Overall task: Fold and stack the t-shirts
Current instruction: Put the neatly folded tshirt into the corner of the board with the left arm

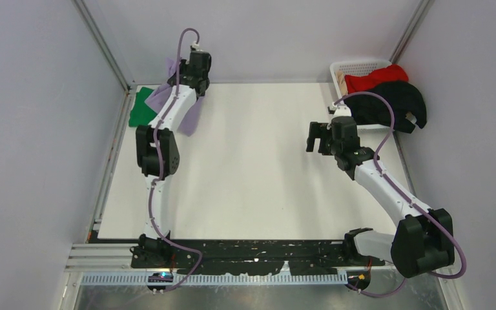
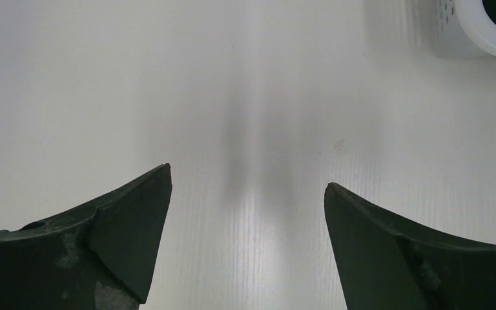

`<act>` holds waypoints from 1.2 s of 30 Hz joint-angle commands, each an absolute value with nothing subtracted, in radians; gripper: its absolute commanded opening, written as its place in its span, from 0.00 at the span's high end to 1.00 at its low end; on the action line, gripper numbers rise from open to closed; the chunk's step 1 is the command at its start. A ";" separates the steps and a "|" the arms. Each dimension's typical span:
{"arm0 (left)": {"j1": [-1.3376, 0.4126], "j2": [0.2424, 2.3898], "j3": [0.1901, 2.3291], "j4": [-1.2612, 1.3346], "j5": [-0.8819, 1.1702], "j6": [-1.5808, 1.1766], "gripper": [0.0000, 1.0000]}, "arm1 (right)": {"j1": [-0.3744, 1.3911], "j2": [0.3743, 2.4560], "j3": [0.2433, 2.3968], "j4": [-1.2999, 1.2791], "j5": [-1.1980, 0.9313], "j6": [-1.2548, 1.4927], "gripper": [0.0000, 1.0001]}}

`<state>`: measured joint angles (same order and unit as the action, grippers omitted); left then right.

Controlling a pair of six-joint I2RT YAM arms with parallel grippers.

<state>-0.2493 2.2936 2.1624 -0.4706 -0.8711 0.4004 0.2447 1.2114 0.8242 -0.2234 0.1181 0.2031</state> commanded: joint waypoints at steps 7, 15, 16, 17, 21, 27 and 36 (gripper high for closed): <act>-0.241 2.161 2.243 -0.425 -0.846 0.381 1.00 | 0.239 1.210 0.844 -0.180 0.135 0.200 0.05; -0.225 2.165 2.265 -0.457 -0.826 0.354 1.00 | 0.239 1.208 0.835 -0.166 0.120 0.201 0.05; -0.222 2.166 2.263 -0.460 -0.821 0.355 1.00 | 0.239 1.210 0.834 -0.166 0.120 0.201 0.05; -0.216 2.171 2.262 -0.462 -0.821 0.355 1.00 | 0.239 1.211 0.834 -0.166 0.120 0.201 0.05; -0.179 2.195 2.257 -0.485 -0.777 0.341 1.00 | 0.239 1.214 0.834 -0.166 0.125 0.200 0.05; -0.115 2.264 2.244 -0.457 -0.663 0.337 1.00 | 0.239 1.222 0.832 -0.167 0.144 0.193 0.05; -0.045 2.432 2.350 -0.368 -0.671 0.365 0.89 | 0.238 1.268 0.857 -0.172 0.124 0.184 0.05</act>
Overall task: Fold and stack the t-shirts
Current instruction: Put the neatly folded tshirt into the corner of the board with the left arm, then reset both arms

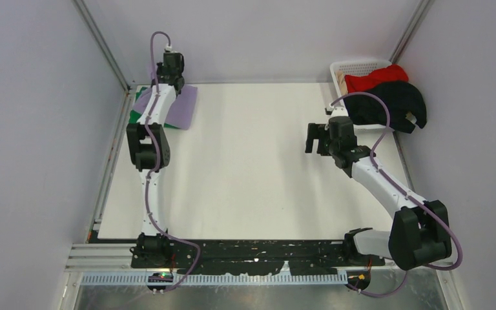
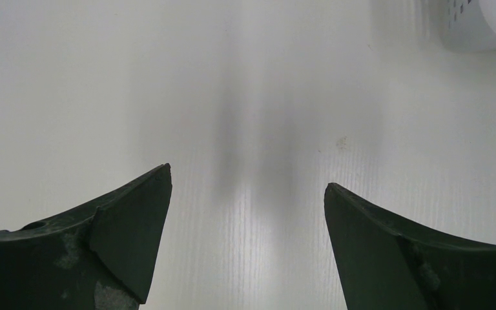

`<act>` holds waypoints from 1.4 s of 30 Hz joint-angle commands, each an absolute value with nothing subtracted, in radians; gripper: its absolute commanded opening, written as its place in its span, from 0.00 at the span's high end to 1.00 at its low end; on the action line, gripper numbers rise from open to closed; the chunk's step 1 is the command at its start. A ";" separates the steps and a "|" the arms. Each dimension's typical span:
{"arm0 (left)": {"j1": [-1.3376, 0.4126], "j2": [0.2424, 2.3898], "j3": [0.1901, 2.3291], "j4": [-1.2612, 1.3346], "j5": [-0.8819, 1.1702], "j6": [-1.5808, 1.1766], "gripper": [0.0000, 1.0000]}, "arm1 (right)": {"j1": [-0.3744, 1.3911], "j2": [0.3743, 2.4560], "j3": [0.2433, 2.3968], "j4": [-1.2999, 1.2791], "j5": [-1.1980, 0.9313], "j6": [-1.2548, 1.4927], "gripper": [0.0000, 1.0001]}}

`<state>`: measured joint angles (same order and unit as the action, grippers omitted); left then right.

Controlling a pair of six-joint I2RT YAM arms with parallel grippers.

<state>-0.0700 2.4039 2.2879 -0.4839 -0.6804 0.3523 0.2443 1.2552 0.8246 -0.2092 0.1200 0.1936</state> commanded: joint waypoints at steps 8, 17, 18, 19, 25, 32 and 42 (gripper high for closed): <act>-0.029 2.443 2.466 -0.395 -0.775 0.237 0.00 | 0.239 1.295 0.890 -0.180 0.083 0.223 0.05; -0.035 1.984 2.179 -0.619 -0.425 -0.233 0.00 | 0.228 1.124 0.805 -0.203 0.154 0.291 0.05; -0.038 1.923 2.112 -0.627 -0.371 -0.287 0.00 | 0.214 1.100 0.799 -0.209 0.169 0.304 0.05; -0.043 1.856 2.019 -0.616 -0.322 -0.329 0.01 | 0.201 1.090 0.785 -0.221 0.169 0.332 0.05; -0.146 1.389 1.250 -0.302 -0.226 -0.480 0.00 | 0.095 1.025 0.738 -0.220 0.095 0.330 0.05; -0.330 1.021 0.753 -0.293 -0.356 -0.554 0.00 | 0.084 0.964 0.656 -0.207 0.204 0.340 0.05; -0.353 0.794 0.611 -0.313 -0.402 -0.505 0.01 | 0.084 0.874 0.497 -0.036 0.154 0.369 0.05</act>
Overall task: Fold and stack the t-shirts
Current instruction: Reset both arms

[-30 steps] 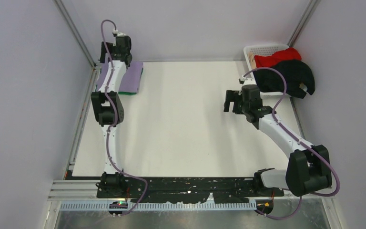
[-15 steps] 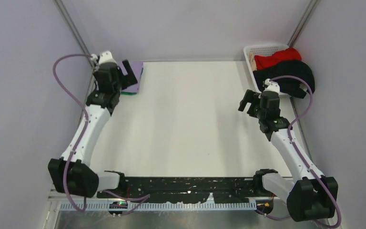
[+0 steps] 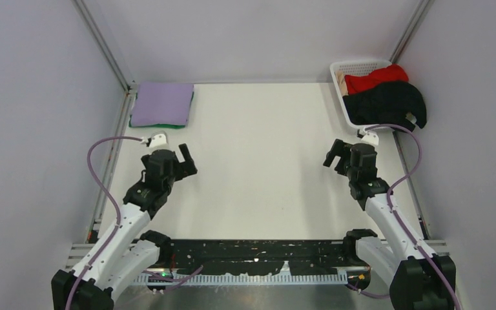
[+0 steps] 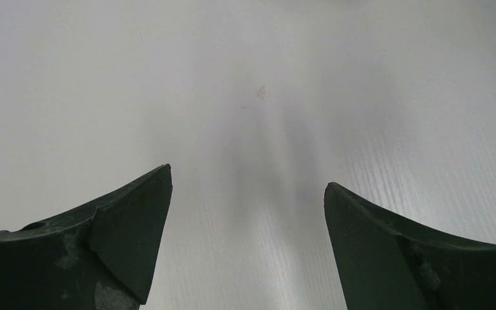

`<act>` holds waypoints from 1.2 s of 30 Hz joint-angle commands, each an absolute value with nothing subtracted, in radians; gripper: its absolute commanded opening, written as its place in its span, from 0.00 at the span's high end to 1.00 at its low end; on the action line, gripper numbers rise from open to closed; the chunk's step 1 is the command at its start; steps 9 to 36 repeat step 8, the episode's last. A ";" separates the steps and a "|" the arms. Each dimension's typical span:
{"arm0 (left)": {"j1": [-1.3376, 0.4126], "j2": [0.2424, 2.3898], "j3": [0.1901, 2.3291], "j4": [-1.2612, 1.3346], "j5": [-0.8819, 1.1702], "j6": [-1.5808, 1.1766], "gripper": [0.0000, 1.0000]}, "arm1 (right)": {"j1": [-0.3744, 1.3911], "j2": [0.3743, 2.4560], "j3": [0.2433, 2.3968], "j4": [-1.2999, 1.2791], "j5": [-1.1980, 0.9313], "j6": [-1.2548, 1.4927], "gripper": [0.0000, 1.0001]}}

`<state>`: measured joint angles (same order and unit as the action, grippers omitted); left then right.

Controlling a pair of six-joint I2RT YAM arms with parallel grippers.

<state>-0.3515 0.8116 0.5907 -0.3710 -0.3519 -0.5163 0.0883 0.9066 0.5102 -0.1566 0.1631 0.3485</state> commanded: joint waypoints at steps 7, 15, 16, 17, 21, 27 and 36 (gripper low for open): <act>-0.353 0.799 0.634 -0.367 -0.440 -0.485 0.00 | 0.084 0.882 0.501 -0.050 0.167 0.361 0.05; -0.353 0.793 0.635 -0.373 -0.440 -0.486 0.00 | 0.084 0.880 0.499 -0.045 0.160 0.359 0.05; -0.353 0.793 0.635 -0.373 -0.440 -0.486 0.00 | 0.084 0.880 0.499 -0.045 0.160 0.359 0.05; -0.353 0.793 0.635 -0.373 -0.440 -0.486 0.00 | 0.084 0.880 0.499 -0.045 0.160 0.359 0.05; -0.353 0.793 0.635 -0.373 -0.440 -0.486 0.00 | 0.084 0.880 0.499 -0.045 0.160 0.359 0.05; -0.353 0.793 0.635 -0.373 -0.440 -0.486 0.00 | 0.084 0.880 0.499 -0.045 0.160 0.359 0.05; -0.353 0.793 0.635 -0.373 -0.440 -0.486 0.00 | 0.084 0.880 0.499 -0.045 0.160 0.359 0.05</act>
